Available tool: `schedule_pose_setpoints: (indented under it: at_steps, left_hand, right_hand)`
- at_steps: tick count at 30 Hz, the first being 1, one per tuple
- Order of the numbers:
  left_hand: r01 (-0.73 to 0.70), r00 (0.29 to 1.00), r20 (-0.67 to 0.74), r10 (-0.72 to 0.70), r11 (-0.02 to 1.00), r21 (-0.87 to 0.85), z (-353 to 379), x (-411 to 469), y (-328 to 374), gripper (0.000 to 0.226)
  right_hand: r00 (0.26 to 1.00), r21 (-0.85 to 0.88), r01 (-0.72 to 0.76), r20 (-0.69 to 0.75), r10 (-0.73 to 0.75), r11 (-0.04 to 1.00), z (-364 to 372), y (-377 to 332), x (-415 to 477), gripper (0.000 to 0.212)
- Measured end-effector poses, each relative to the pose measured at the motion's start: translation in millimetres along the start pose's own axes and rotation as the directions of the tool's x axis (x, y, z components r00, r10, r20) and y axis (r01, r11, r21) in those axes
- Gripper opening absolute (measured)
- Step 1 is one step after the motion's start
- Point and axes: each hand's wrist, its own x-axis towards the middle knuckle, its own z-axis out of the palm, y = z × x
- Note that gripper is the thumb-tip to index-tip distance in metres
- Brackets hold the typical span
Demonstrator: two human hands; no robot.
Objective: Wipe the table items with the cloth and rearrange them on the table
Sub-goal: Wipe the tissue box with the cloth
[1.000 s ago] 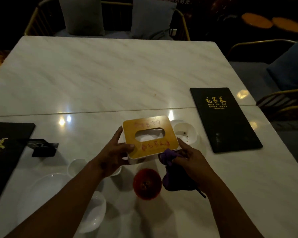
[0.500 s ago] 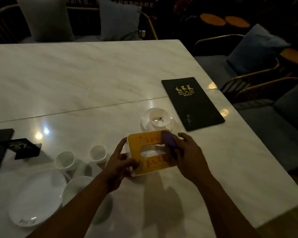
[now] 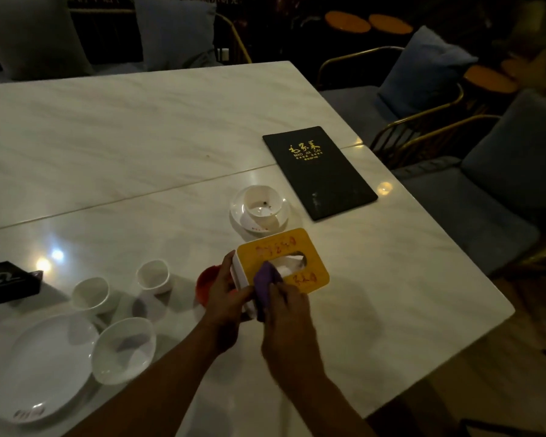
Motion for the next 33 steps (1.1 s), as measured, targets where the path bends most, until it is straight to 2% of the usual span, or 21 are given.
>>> schedule_pose_setpoints:
  at_steps: [3, 7, 8, 10, 11, 12, 15, 17, 20, 22, 25, 27, 29, 30, 31, 33]
  left_hand:
    - [0.029, 0.999, -0.017, -0.029, 0.999, -0.018, -0.9, -0.4, -6.9, 0.077]
    - [0.073, 0.997, -0.023, -0.074, 0.997, -0.035, 3.9, -3.3, -14.3, 0.082]
    - [0.079, 0.996, -0.025, -0.08, 0.996, -0.041, 6.9, -3.4, -17.0, 0.083]
    - [0.085, 0.996, -0.033, -0.087, 0.995, -0.049, 11.1, -1.2, -22.6, 0.085]
    - [0.086, 0.996, -0.029, -0.087, 0.995, -0.042, 11.6, 0.2, -24.6, 0.086]
    - [0.088, 0.996, -0.019, -0.088, 0.996, -0.031, 11.3, 1.3, -25.8, 0.086]
    - [0.116, 0.993, 0.015, -0.115, 0.993, -0.029, 8.2, 3.0, -26.2, 0.088]
    - [0.132, 0.991, 0.029, -0.131, 0.991, -0.013, 6.1, 4.4, -26.9, 0.091]
    - [0.139, 0.988, 0.066, -0.142, 0.989, 0.043, 5.7, 6.3, -27.0, 0.099]
    - [0.152, 0.984, 0.075, -0.159, 0.984, 0.093, 7.1, 8.5, -26.8, 0.107]
    - [0.163, 0.981, 0.077, -0.178, 0.973, 0.164, 12.5, 12.5, -25.1, 0.113]
    - [0.18, 0.978, 0.071, -0.198, 0.962, 0.204, 16.2, 16.1, -24.2, 0.113]
    - [0.203, 0.974, 0.054, -0.22, 0.954, 0.222, 18.7, 19.4, -25.6, 0.112]
    - [0.213, 0.973, 0.038, -0.227, 0.951, 0.226, 19.6, 20.8, -26.6, 0.111]
    - [0.221, 0.973, 0.021, -0.232, 0.949, 0.226, 20.3, 22.2, -27.0, 0.109]
    - [0.235, 0.97, 0.01, -0.243, 0.947, 0.218, 22.0, 24.5, -25.0, 0.108]
  right_hand:
    - [0.999, 0.01, 0.032, 0.026, -0.032, 0.999, -4.3, 17.9, -0.5, 0.051]
    - [0.988, -0.061, -0.154, 0.022, 0.155, 0.986, -23.5, 63.9, 13.7, 0.042]
    - [0.991, -0.086, -0.127, 0.02, 0.129, 0.988, -23.3, 62.4, 14.1, 0.044]
    - [0.997, -0.102, 0.022, 0.081, -0.014, 0.995, -18.4, 54.1, 8.2, 0.05]
    - [0.991, -0.099, 0.09, 0.108, -0.079, 0.991, -15.3, 55.3, 4.5, 0.05]
    - [0.988, -0.062, 0.098, 0.126, -0.089, 0.993, -15.0, 60.7, 3.8, 0.045]
    - [0.988, 0.047, -0.138, 0.084, 0.133, 0.989, -29.7, 88.8, 20.3, 0.017]
    - [0.976, -0.018, -0.217, 0.023, 0.217, 0.976, -42.3, 106.1, 41.6, 0.02]
    - [0.976, -0.049, -0.213, 0.035, 0.214, 0.976, -47.9, 118.4, 71.8, 0.026]
    - [0.972, -0.069, -0.215, 0.082, 0.221, 0.974, -44.5, 124.1, 87.3, 0.021]
    - [0.962, 0.001, -0.247, 0.122, 0.245, 0.969, -44.6, 119.6, 99.9, 0.014]
    - [0.954, 0.16, -0.239, 0.221, 0.201, 0.958, -45.8, 107.3, 101.5, 0.022]
    - [0.94, 0.127, -0.075, 0.341, 0.028, 0.989, -40.4, 96.9, 98.7, 0.047]
    - [0.925, 0.11, 0.015, 0.376, -0.055, 0.994, -37.3, 93.6, 96.8, 0.053]
    - [0.916, 0.111, 0.104, 0.375, -0.138, 0.988, -35.4, 92.7, 96.7, 0.052]
    - [0.931, 0.136, 0.122, 0.328, -0.161, 0.983, -33.8, 97.9, 100.2, 0.045]
